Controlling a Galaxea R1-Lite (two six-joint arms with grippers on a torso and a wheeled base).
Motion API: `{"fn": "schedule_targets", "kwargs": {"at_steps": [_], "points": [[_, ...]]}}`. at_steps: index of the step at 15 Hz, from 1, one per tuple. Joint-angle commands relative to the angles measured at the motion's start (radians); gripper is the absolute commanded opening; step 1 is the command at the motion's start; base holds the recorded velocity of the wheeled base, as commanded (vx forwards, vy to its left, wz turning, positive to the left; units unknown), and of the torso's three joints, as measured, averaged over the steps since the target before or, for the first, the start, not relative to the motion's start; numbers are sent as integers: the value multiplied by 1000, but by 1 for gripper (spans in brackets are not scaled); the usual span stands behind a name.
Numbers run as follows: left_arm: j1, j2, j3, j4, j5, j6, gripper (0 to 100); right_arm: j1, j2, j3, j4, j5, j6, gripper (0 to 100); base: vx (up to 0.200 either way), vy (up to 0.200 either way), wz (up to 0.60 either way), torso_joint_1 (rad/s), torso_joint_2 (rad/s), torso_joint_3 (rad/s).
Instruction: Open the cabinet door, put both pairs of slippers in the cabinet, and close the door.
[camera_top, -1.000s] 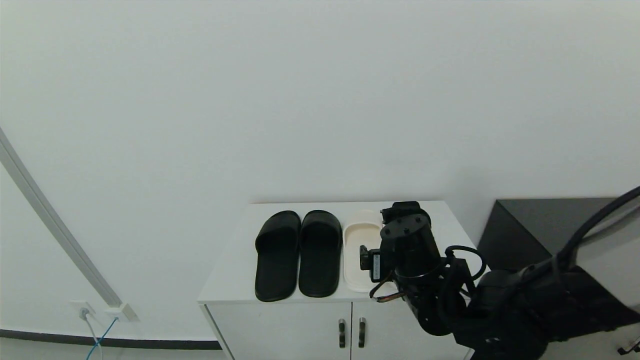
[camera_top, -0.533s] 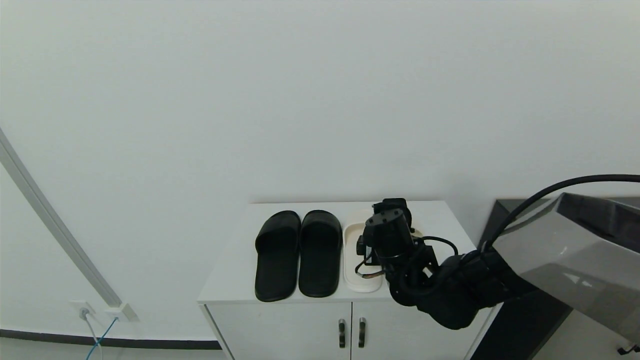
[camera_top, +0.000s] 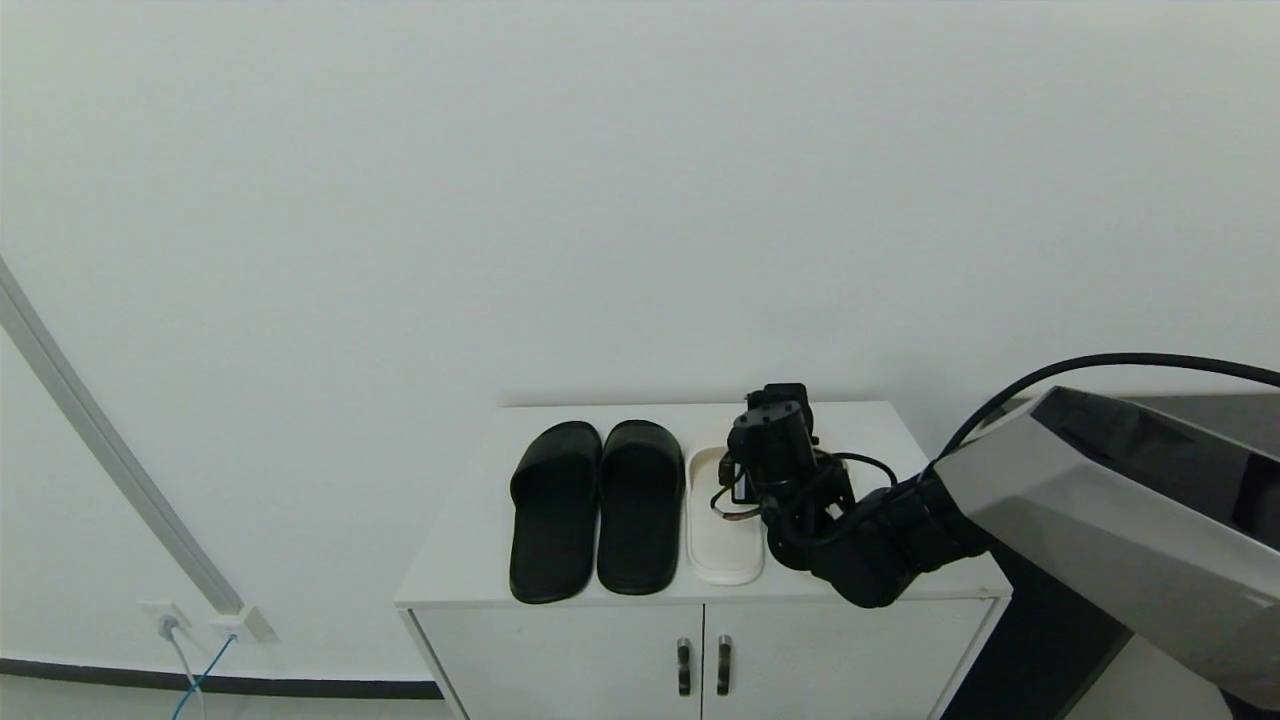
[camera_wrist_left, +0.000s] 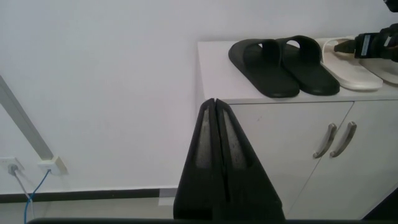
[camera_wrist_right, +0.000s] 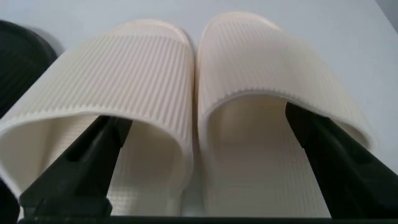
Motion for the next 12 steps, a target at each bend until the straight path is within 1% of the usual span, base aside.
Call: {"fn": "schedule_targets", "kwargs": {"at_steps": [1,3,4,12], "points": [[0,0,0,0,1,0,0,-12,12,-16,0,0,-1,100,0,0,0,0,0,0],[2,0,0,0,1,0,0,-16,19,-22,-2,0,-1,100,0,0,0,0,0,0],[0,0,0,0,1,0,0,-16,21,-23,-2,0,-1,0,0,0,0,0,0,0],[2,0,0,0,1,-1,0,-16,12,-20,-3,-2,-9,0,0,0,0,0,0,0]]}}
